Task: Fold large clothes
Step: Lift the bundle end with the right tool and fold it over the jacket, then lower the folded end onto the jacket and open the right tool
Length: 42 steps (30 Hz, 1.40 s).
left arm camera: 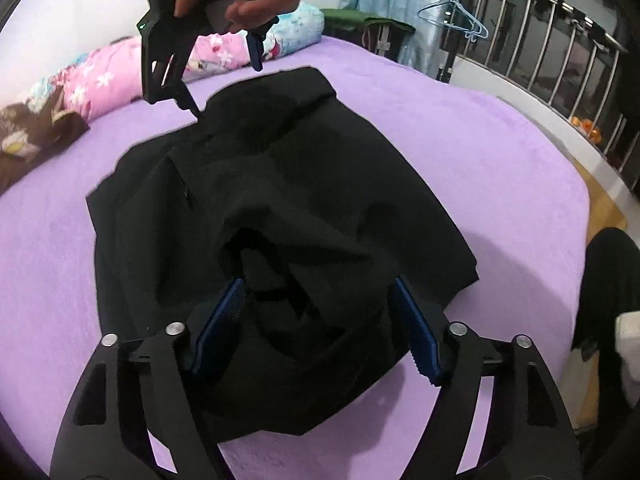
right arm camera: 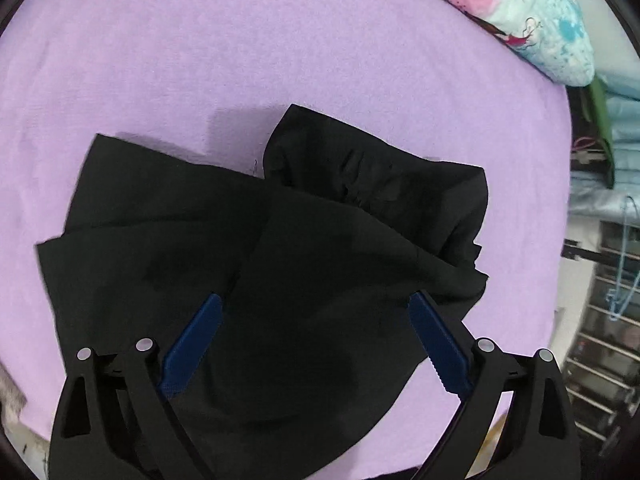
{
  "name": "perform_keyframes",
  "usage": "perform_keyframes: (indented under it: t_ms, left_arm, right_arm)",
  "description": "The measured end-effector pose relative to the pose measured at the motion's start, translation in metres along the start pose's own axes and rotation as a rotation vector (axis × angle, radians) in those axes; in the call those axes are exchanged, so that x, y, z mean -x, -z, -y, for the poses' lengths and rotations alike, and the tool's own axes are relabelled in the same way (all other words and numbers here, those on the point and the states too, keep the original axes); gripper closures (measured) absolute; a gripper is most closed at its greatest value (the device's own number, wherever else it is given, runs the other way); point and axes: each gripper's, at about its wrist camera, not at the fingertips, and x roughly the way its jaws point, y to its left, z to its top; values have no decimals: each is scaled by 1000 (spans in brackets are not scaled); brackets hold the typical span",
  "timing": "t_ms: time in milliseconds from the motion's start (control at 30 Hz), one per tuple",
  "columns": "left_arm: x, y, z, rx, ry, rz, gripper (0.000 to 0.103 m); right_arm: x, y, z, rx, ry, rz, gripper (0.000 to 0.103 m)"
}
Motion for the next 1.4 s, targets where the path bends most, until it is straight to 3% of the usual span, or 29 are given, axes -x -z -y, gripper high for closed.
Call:
perform_keyframes:
  t_ms: [200,300,367,567,667,1033,1167,1333,1400]
  left_arm:
    - [3,5,-3,-19,40,13,44]
    - [3,6,-6,-9,55,14,51]
    - [3,6,-6,-12,62,10,55]
    - [-1,7,-6,-13,61,-21,73]
    - [1,7,-7,-1,63,-23,76]
    - [20,11,-11,-16,87,5,77]
    - [24,17,-15,-24,88,3,77]
    - [27,26,-32,38,101,-5,77]
    - [28,32,-43,72,108,-7,77]
  right_arm:
    - [-34,-3,0,-18,48,-92,15]
    - [-41,-3,7,-39,-1,-111,38]
    - [-44,-2,9,-23,-3,-121,59]
    - [-28,2,16,29,-65,-114,93]
    - [-11,4,26,38,-97,-90,99]
    - [62,25,45,73,-271,20,101]
    - [88,27,33,108,-291,60,101]
    - [104,20,-16,147,-307,81,101]
    - [91,17,-22,139,-313,88,101]
